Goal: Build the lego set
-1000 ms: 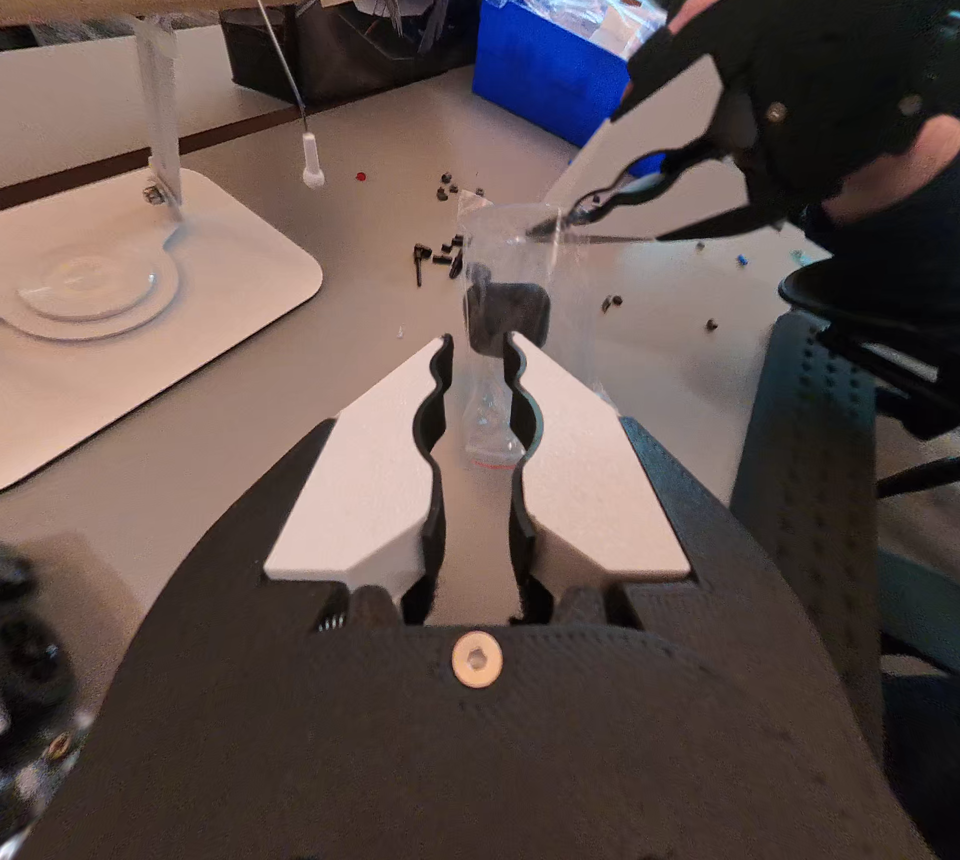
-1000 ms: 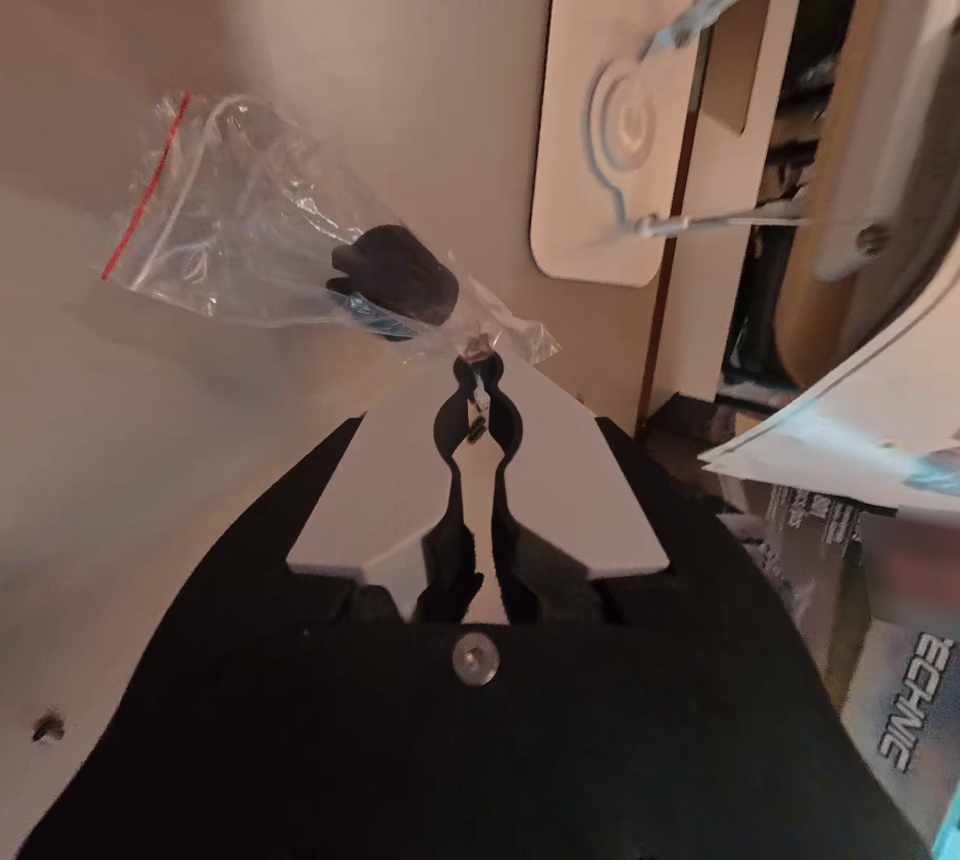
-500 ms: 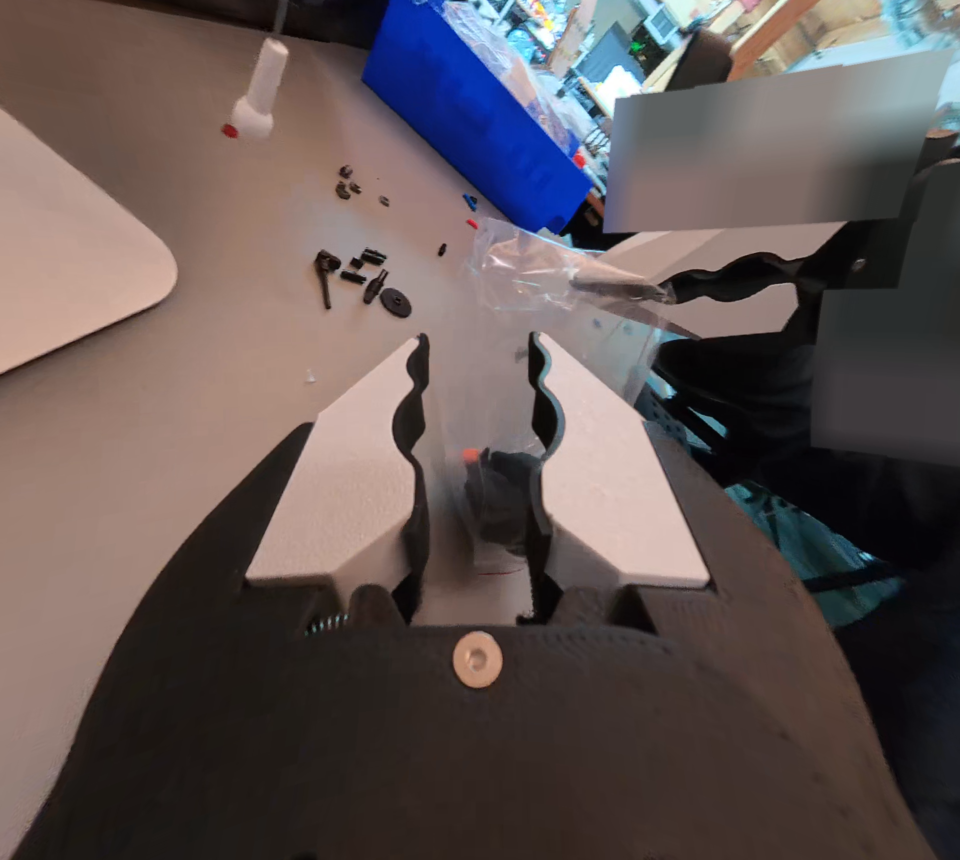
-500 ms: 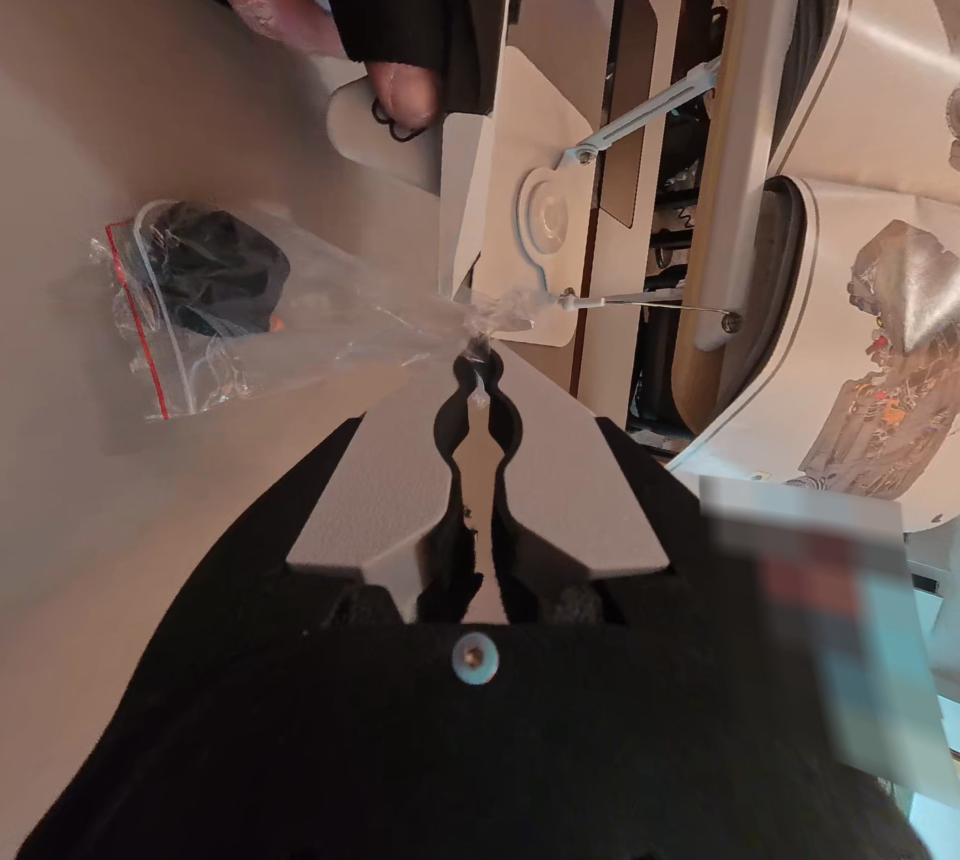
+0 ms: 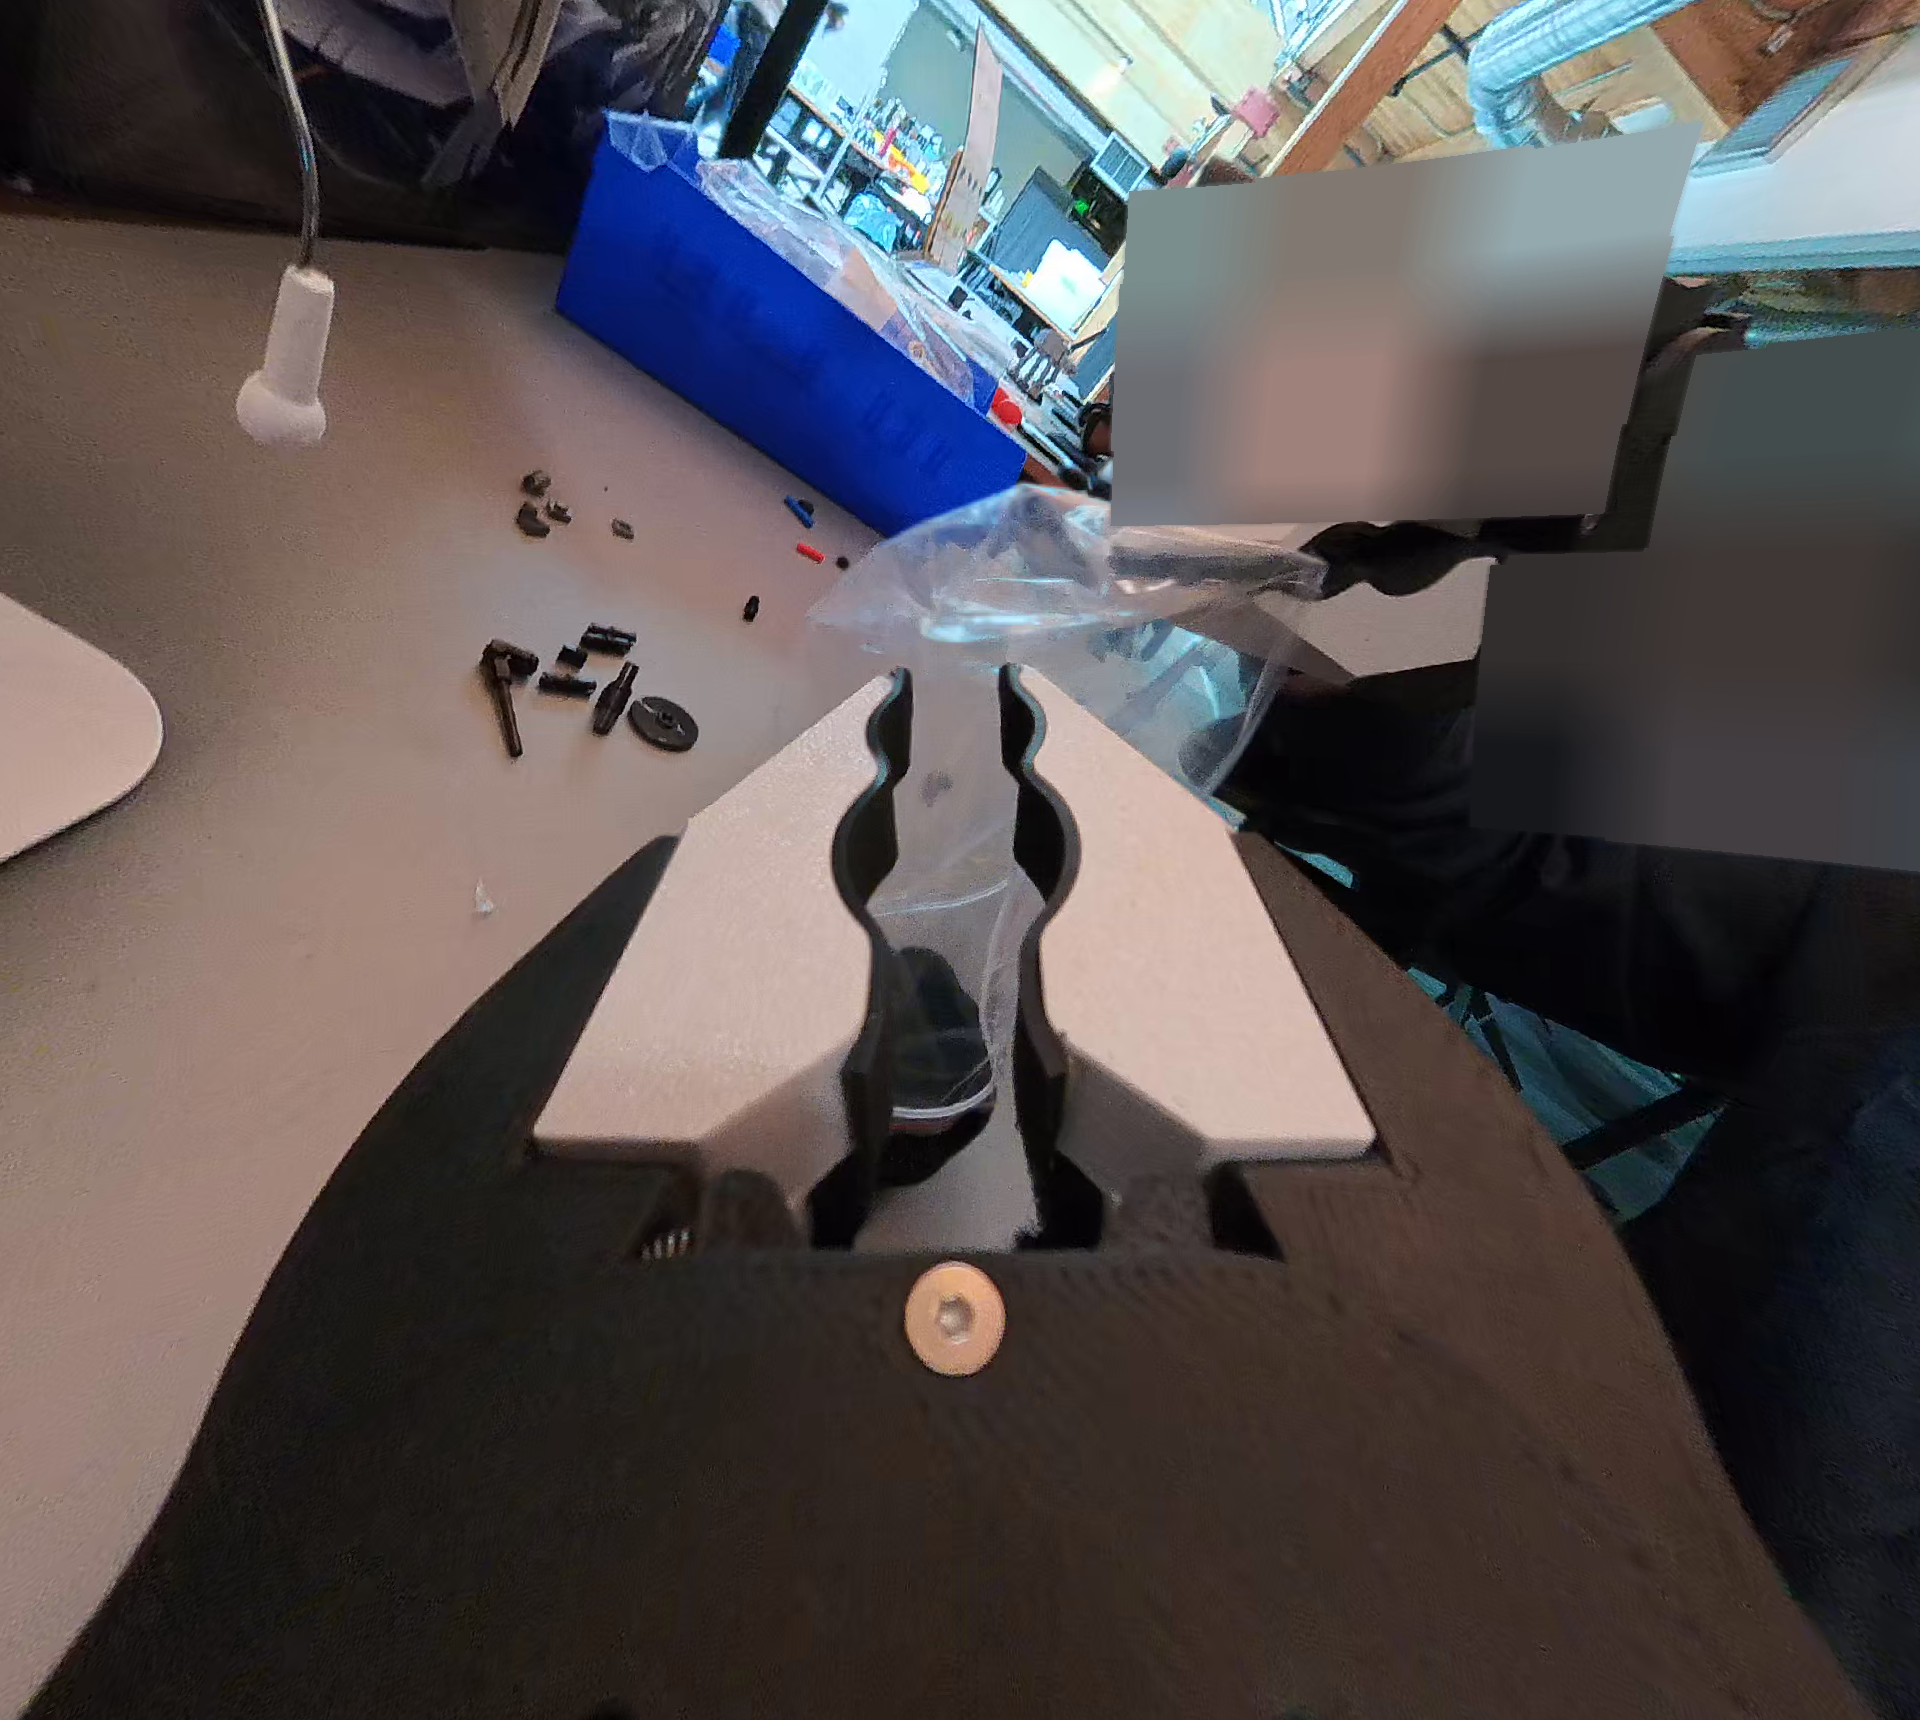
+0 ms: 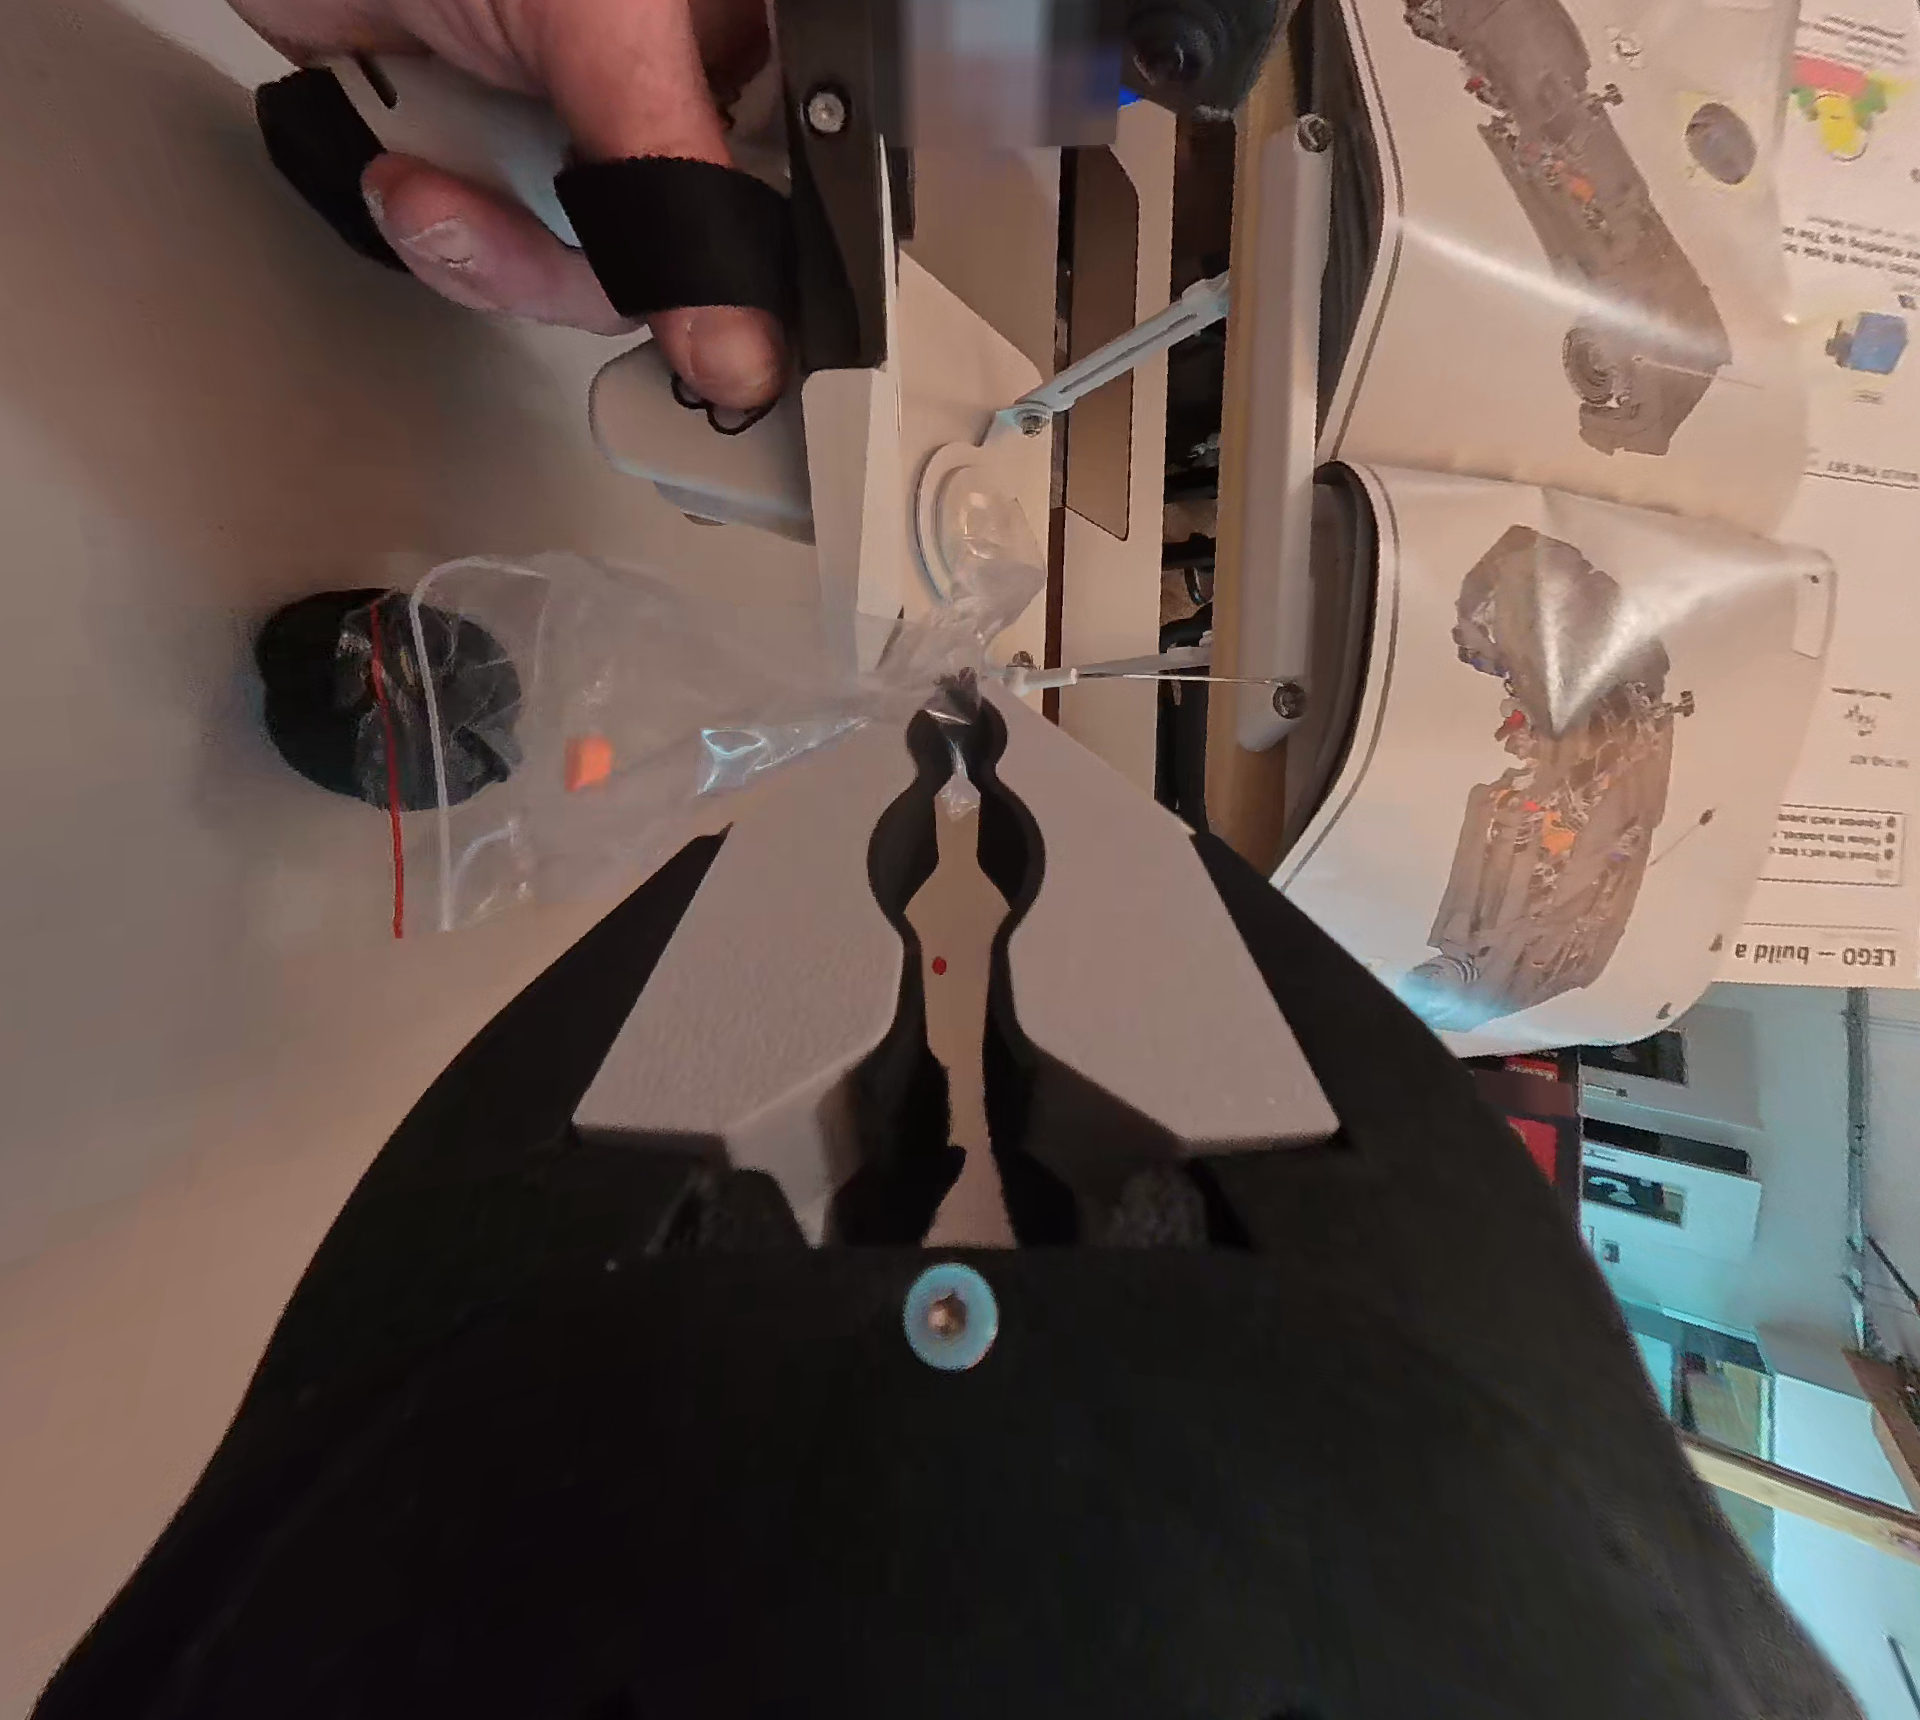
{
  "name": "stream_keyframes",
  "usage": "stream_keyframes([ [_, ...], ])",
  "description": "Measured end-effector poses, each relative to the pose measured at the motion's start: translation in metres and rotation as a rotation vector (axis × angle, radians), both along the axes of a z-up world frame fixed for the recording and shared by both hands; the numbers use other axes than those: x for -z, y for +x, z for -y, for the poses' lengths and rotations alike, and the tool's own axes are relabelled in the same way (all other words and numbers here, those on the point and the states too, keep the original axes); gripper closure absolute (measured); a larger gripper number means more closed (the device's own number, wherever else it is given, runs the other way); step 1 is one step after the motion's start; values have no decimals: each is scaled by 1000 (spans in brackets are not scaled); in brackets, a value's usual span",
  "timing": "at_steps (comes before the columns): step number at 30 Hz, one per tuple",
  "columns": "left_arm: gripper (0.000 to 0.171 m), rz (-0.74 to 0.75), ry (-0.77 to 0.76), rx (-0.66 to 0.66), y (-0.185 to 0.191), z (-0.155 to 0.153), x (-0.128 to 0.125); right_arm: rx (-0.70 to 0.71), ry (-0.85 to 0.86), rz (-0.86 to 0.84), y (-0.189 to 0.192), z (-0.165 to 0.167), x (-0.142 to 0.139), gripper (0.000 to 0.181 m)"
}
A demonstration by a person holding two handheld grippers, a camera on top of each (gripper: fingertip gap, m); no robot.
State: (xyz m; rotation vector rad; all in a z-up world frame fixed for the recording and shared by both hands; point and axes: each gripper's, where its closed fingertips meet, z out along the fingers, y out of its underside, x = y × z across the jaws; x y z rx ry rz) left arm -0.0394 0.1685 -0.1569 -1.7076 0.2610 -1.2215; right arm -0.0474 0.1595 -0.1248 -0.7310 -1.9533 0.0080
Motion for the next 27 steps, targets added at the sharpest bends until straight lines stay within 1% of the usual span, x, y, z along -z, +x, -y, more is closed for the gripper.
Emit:
stream_keyframes([
  [1,162,-1,7,5,0,1,-1,0,-9,-2,0,0,0,181],
  [2,171,-7,11,12,1,2,-1,-1,-14,-2,0,0,0,181],
  [7,171,-19,32,-19,-1,1,-4,10,-3,5,1,-3,2,181],
  [11,171,-15,83,-34,-4,4,-15,19,-26,-30,6,-8,-10,181],
  [14,171,-26,106,-34,-3,5,-17,31,-14,-33,10,-13,-13,181],
  [17,171,-49,133,-39,-2,6,-19,13,-61,-24,9,-8,-8,181],
  [19,171,-60,137,-39,-1,7,-20,13,-57,-35,9,-9,-9,181],
  [21,161,-68,148,-49,-2,7,-22,-1,-67,-51,8,-5,-13,181],
  [23,146,-90,120,-33,1,6,-18,-16,-82,-64,6,1,-15,181],
  [24,141,-94,113,-31,2,6,-16,-20,-84,-65,5,2,-14,181],
  [25,142,-89,114,-22,5,6,-16,-20,-76,-64,4,2,-12,181],
  [27,151,-112,125,14,13,10,-15,-13,-72,-54,4,1,-9,181],
])
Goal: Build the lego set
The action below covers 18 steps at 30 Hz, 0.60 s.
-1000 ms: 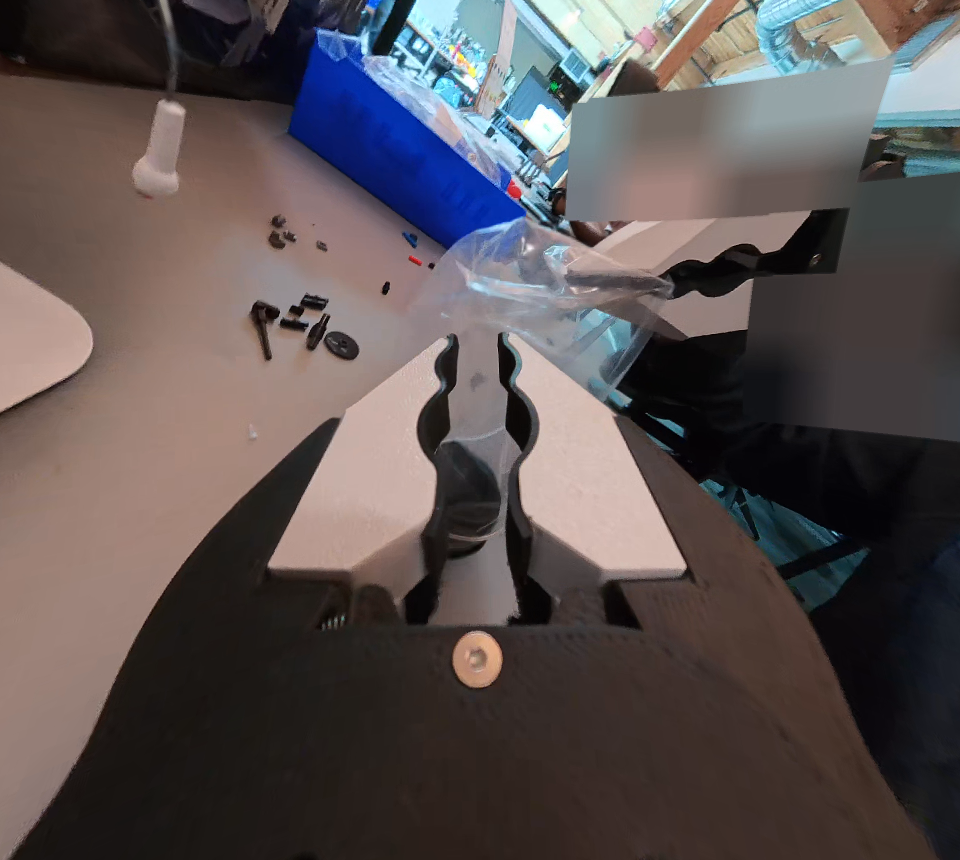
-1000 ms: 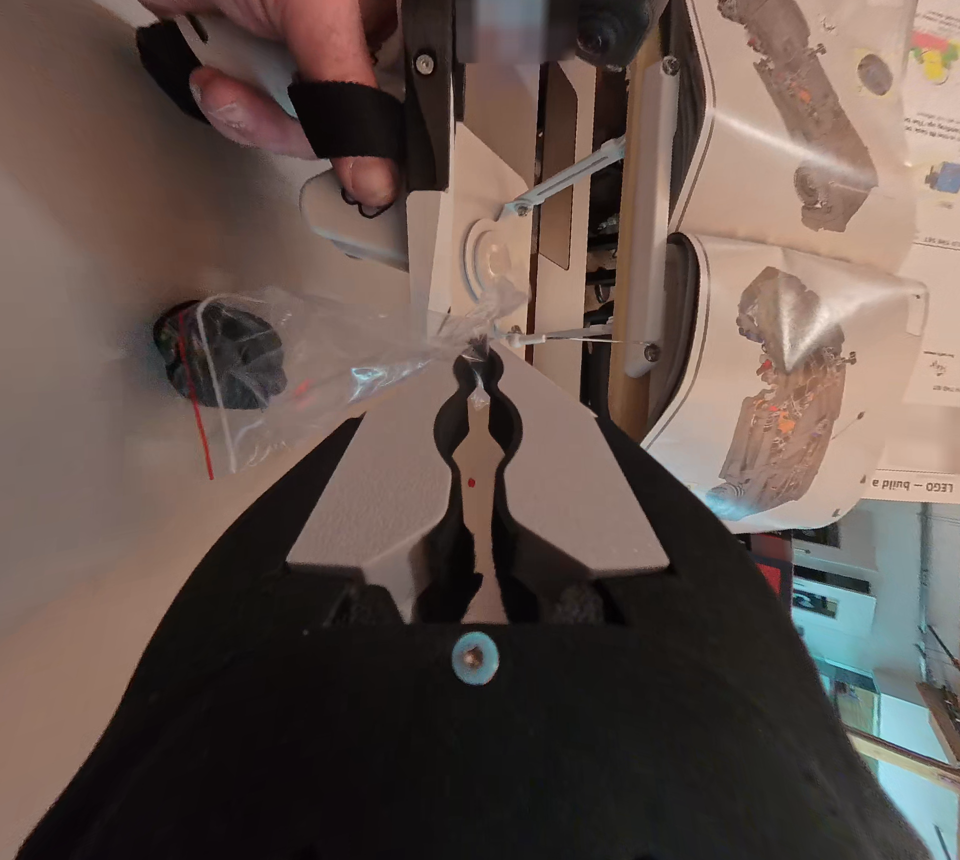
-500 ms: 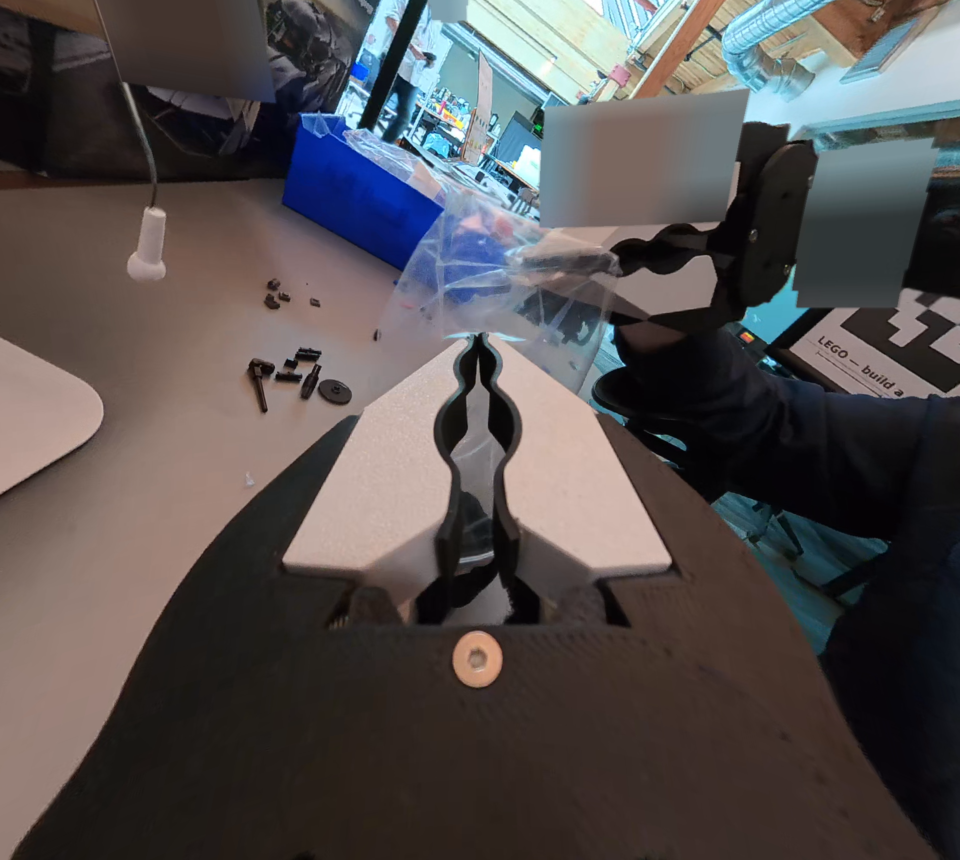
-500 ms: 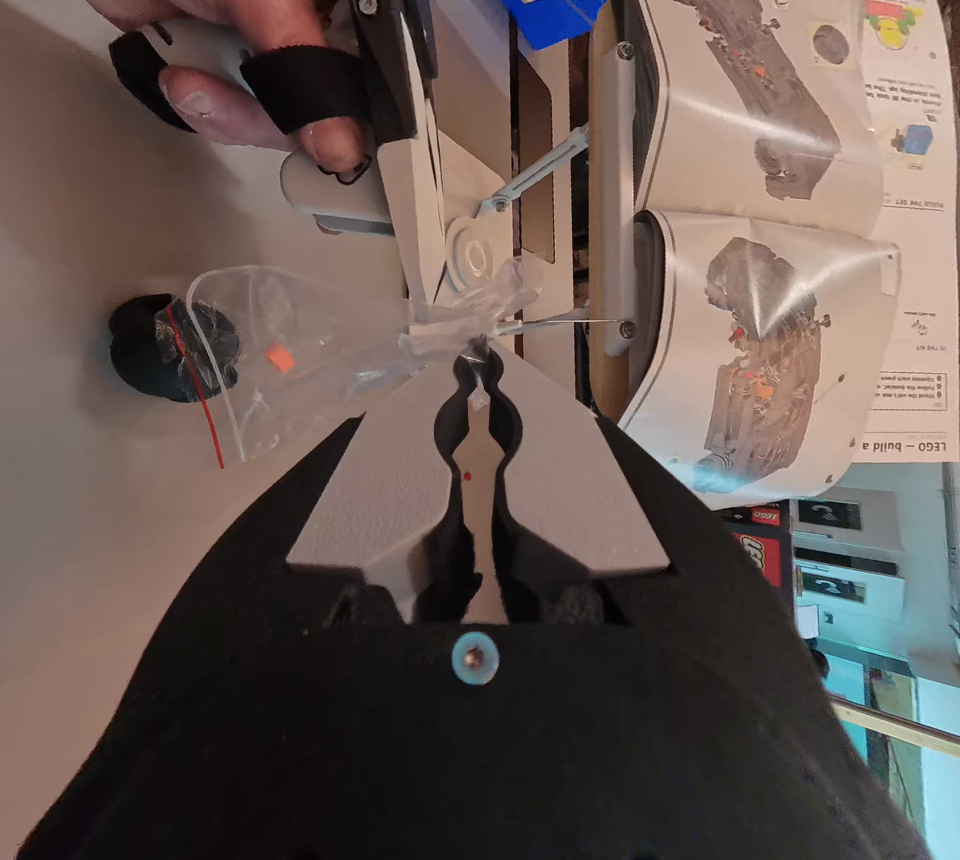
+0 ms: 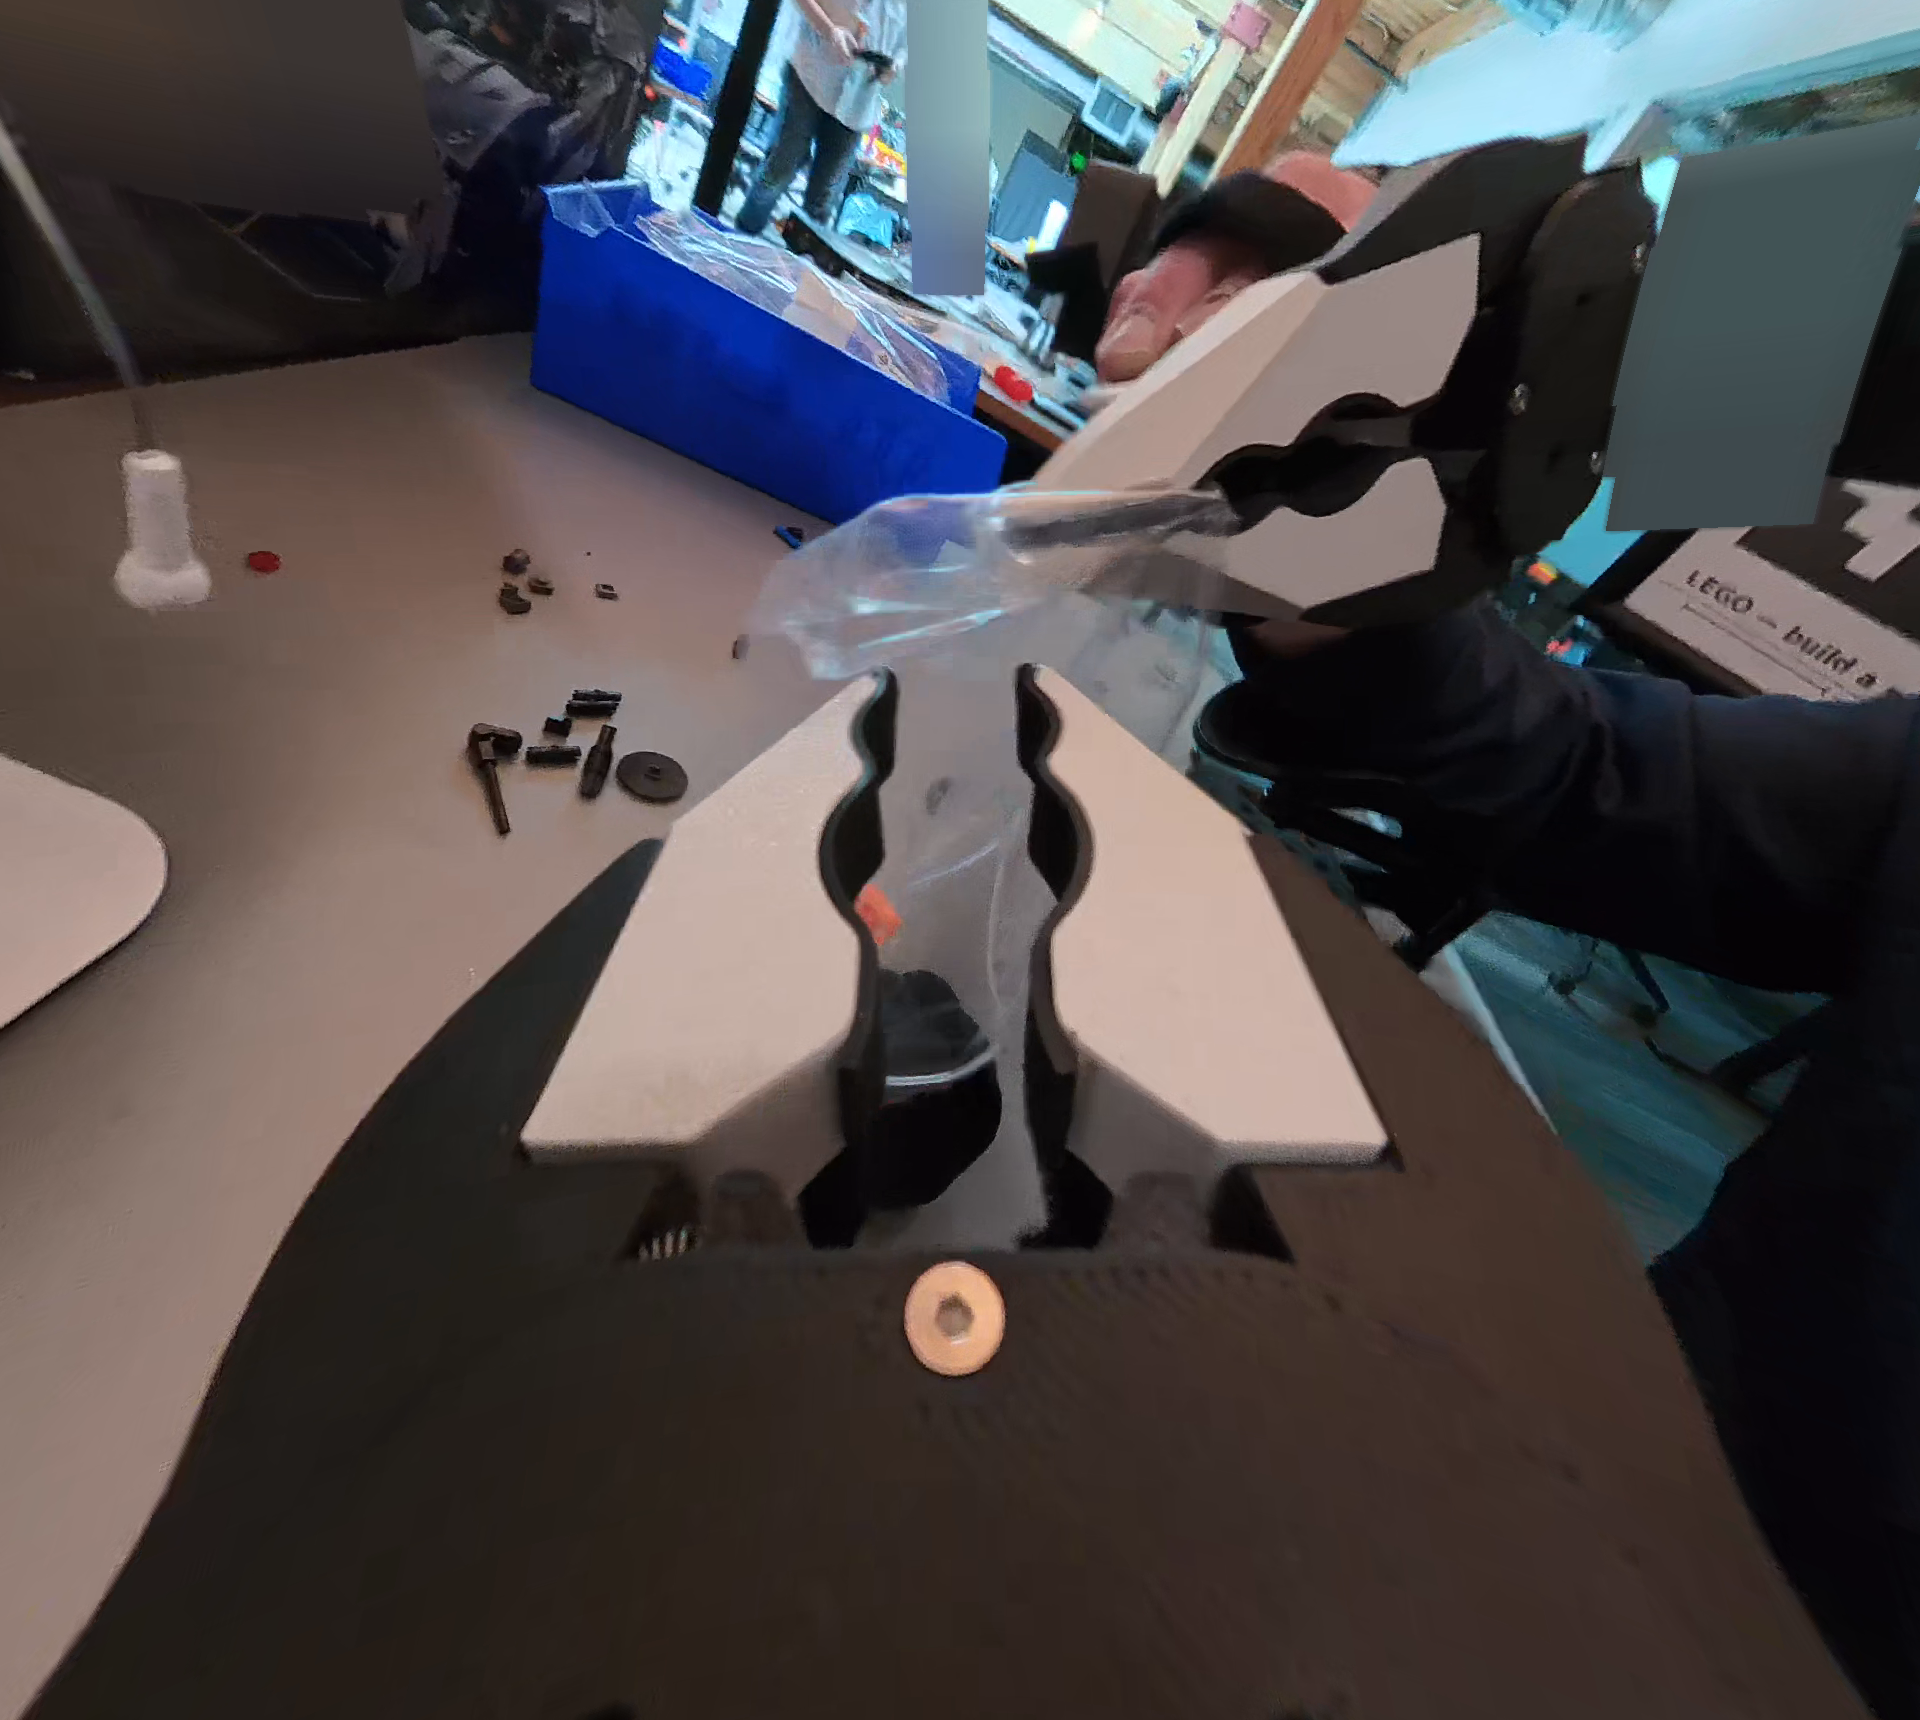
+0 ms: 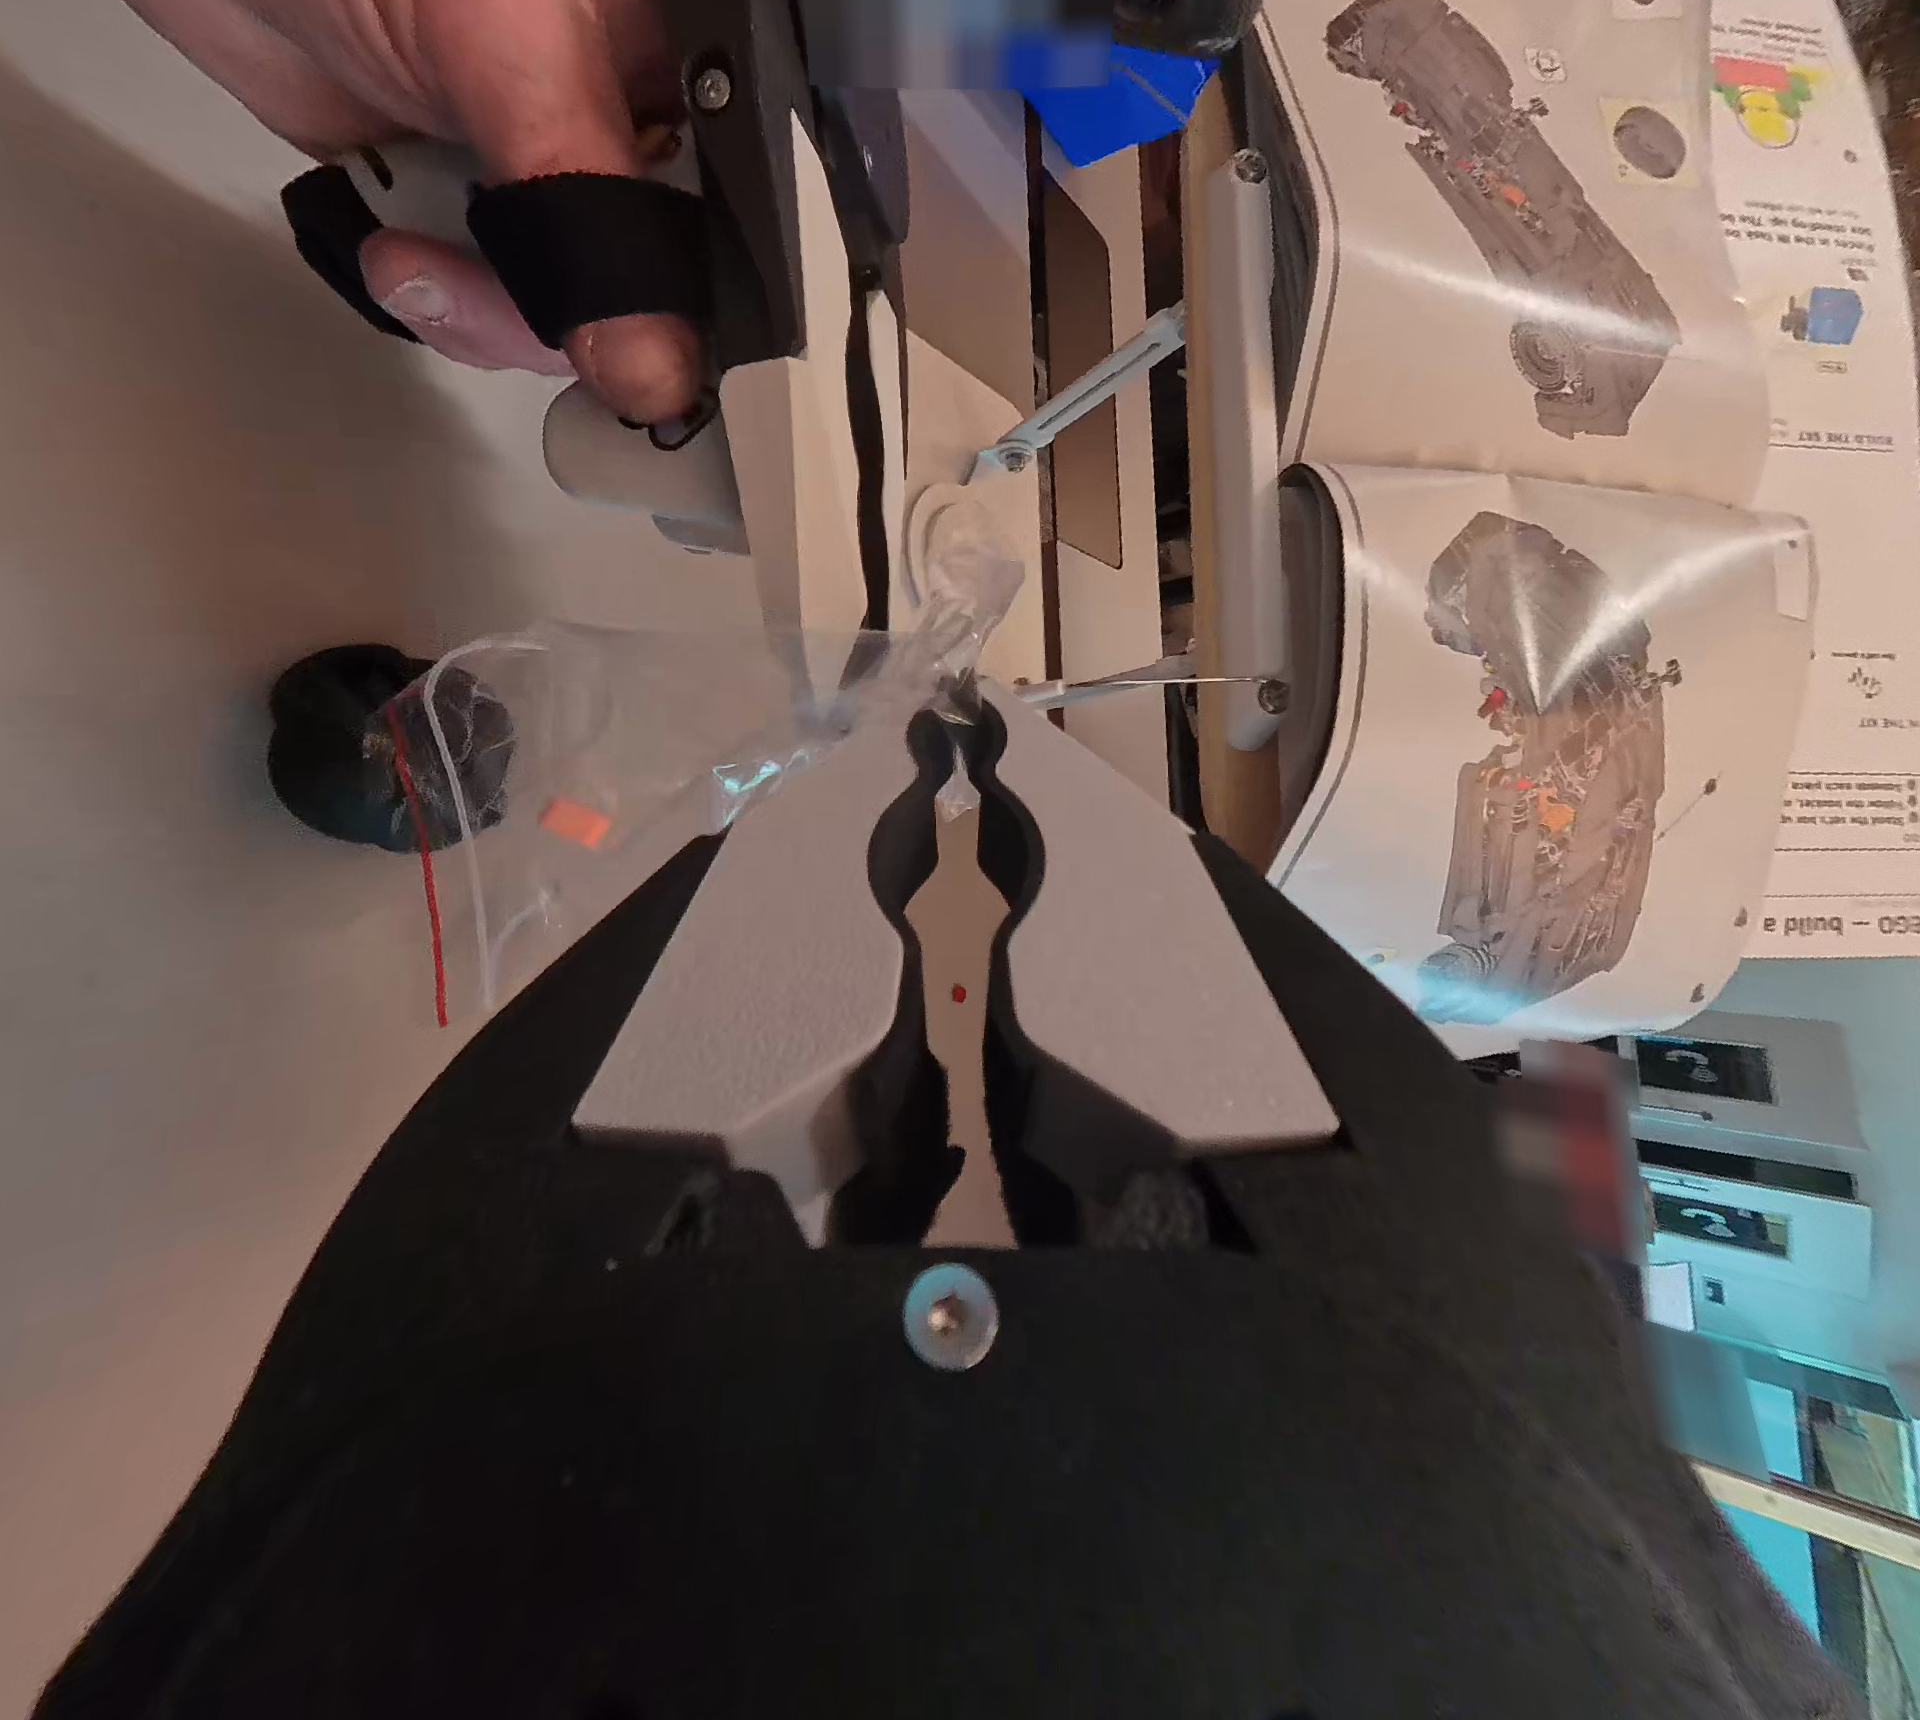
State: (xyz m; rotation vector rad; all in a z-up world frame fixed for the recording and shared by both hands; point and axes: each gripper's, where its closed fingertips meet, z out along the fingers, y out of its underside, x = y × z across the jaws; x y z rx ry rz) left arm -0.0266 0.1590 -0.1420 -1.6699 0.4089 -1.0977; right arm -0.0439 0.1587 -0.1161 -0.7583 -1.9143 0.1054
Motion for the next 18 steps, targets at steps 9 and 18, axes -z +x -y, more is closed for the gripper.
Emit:
stream_keyframes([
  [9,171,-54,88,13,10,6,-11,32,-106,-21,4,-12,-3,179],
  [18,171,-58,88,-74,-11,5,-16,86,-374,16,13,-28,9,181],
])
